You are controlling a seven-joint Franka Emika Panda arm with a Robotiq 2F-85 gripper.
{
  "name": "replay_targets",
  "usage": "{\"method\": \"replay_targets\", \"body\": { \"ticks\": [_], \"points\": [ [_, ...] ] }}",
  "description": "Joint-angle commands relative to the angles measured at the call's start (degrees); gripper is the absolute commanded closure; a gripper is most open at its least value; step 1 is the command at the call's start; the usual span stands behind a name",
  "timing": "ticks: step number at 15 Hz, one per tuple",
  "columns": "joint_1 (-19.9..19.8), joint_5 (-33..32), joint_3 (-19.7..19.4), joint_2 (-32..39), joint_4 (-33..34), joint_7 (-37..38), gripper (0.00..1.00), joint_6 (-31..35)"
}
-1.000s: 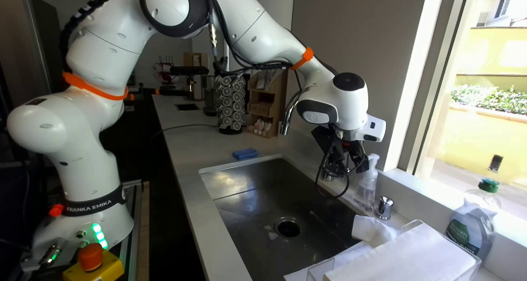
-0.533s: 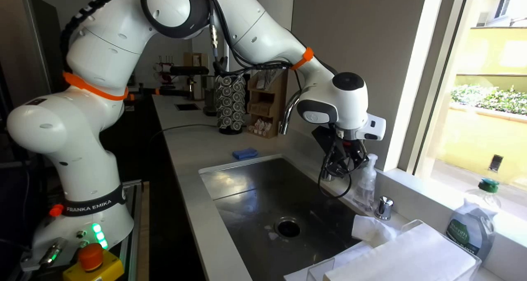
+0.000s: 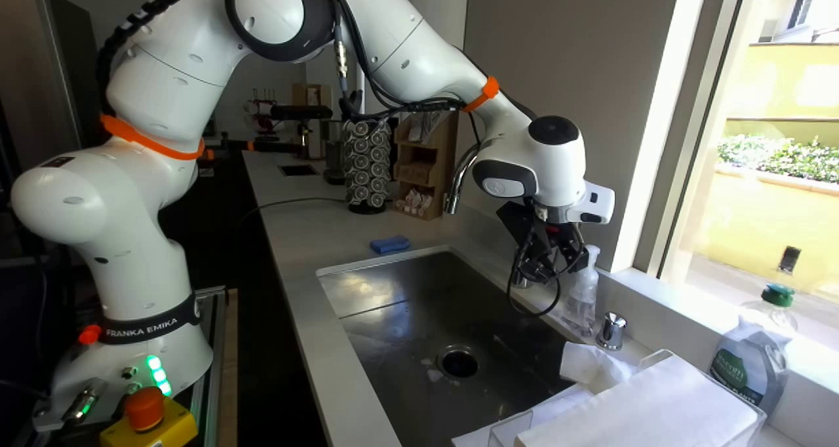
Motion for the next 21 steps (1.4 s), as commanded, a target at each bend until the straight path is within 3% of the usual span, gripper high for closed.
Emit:
{"method": "replay_targets", "body": {
  "ticks": [1, 2, 3, 4, 5, 7, 9, 10, 11, 14, 15, 21],
  "points": [
    [-0.2, 0.5, 0.8, 1.2, 0.5, -1.2, 0.57, 2.0],
    [-0.2, 0.5, 0.8, 1.2, 0.5, -1.1, 0.66, 2.0],
    [-0.1, 0.5, 0.9, 1.1, 0.5, -1.1, 0.64, 1.9],
    [-0.2, 0.5, 1.0, 1.2, 0.5, -1.2, 0.67, 1.8],
    [-0.1, 0.5, 1.0, 1.2, 0.5, -1.2, 0.8, 1.8],
    [-0.1, 0.5, 1.1, 1.1, 0.5, -1.3, 0.78, 1.9],
    [-0.1, 0.5, 1.1, 1.0, 0.4, -1.3, 0.69, 1.8],
    [-0.1, 0.4, 1.1, 1.0, 0.4, -1.2, 0.92, 1.9],
    [-0.1, 0.4, 1.1, 1.0, 0.4, -1.3, 0.9, 1.9],
    [-0.1, 0.4, 1.1, 0.9, 0.3, -1.4, 1.0, 1.9],
    [-0.1, 0.4, 1.1, 0.8, 0.3, -1.4, 0.96, 1.8],
    [0.1, 0.0, 0.8, 0.6, -0.1, -1.0, 0.97, 1.8]
  ]
}}
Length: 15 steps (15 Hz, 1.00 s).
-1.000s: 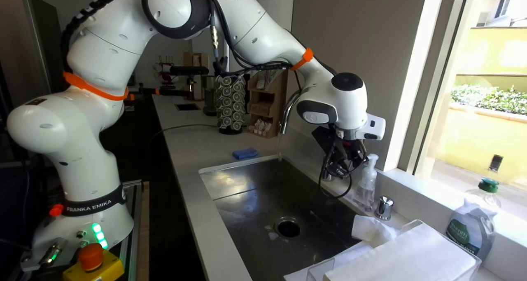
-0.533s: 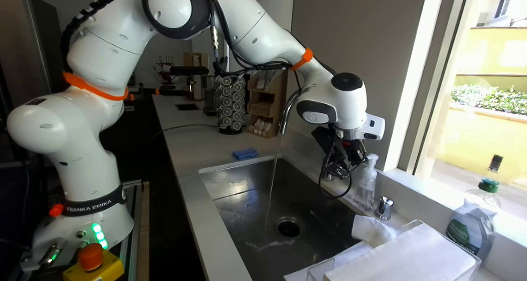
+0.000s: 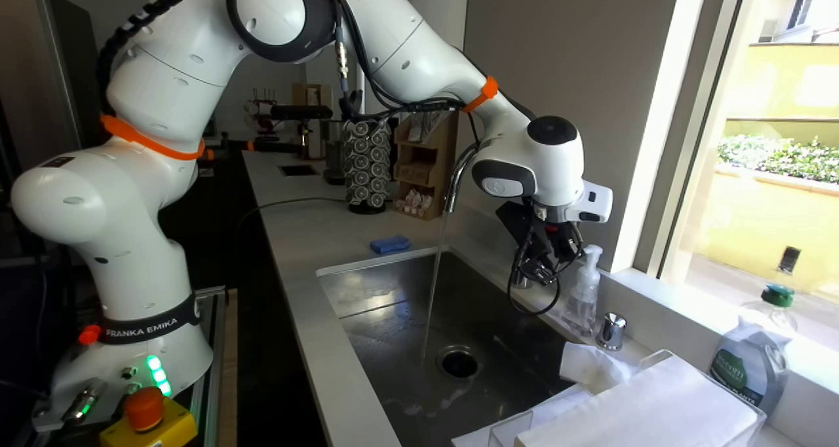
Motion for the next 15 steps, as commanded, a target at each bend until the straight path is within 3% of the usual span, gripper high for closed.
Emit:
{"method": "replay_targets", "body": {
  "ticks": [1, 15],
  "points": [
    [0.2, -0.3, -0.1, 0.4, -0.4, 0.0, 0.97, 1.4],
    [1.0, -1.4, -1.8, -1.1, -2.9, 3.5, 0.97, 2.4]
  ]
}}
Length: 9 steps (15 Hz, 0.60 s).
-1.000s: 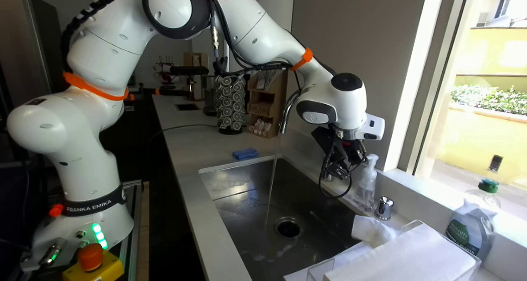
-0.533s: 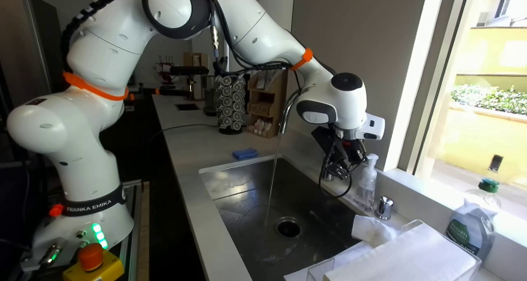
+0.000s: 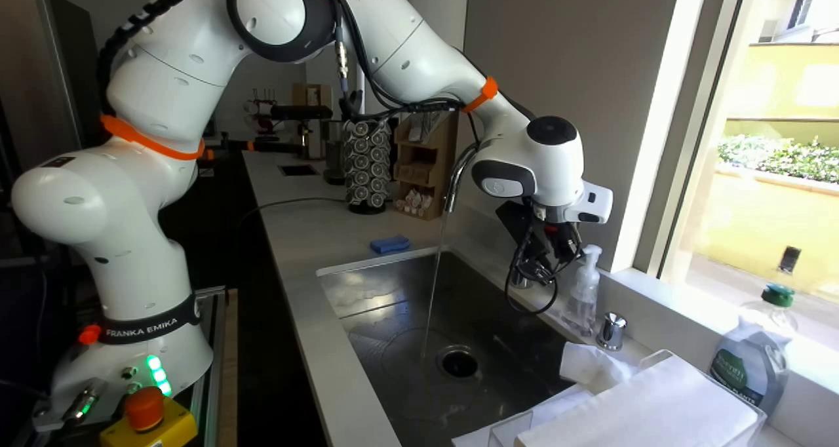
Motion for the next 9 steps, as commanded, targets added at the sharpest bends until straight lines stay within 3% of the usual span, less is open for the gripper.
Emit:
{"method": "replay_targets", "body": {
  "ticks": [1, 2, 3, 9],
  "points": [
    [0.6, -1.3, -1.3, -1.4, -2.9, 2.2, 0.91, 2.2],
    [0.8, -1.7, -1.5, -1.8, -3.2, 2.5, 0.63, 2.2],
    [1.3, -2.4, -1.9, -2.2, -3.7, 3.0, 0.62, 2.7],
    [1.7, -6.0, -3.1, -6.1, -7.9, 7.5, 0.18, 2.1]
  ]
}}
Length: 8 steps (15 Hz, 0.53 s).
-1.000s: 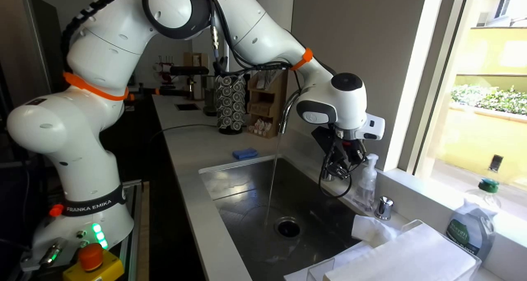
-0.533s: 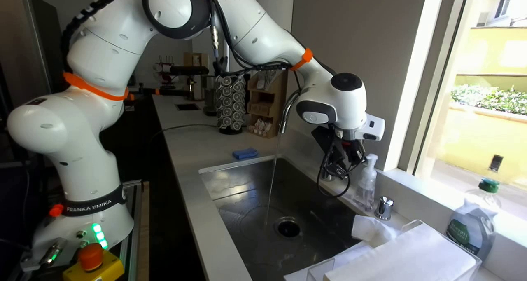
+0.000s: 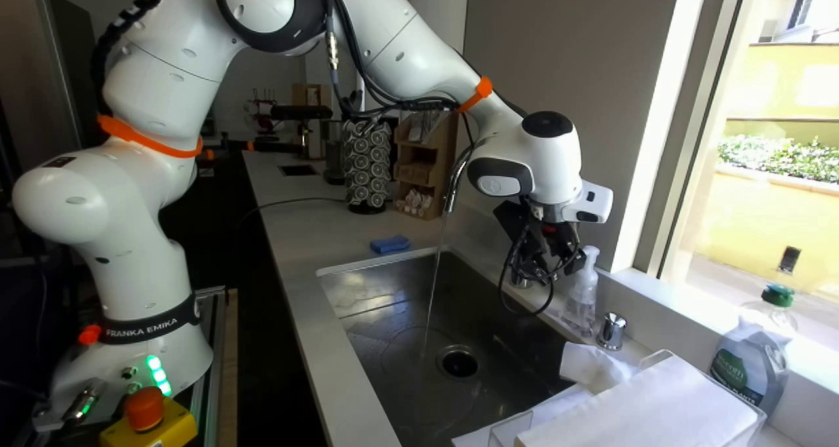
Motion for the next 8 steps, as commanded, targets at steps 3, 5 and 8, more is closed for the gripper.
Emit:
{"method": "replay_targets", "body": {
  "ticks": [3, 5, 8],
  "points": [
    [0.7, -3.2, -0.4, -5.6, -6.1, 4.7, 0.0, 0.2],
    [0.6, -3.5, -0.2, -6.7, -6.9, 5.3, 0.0, -0.5],
    [1.0, -5.5, -0.9, -9.2, -8.8, 7.4, 0.0, -2.4]
  ]
}}
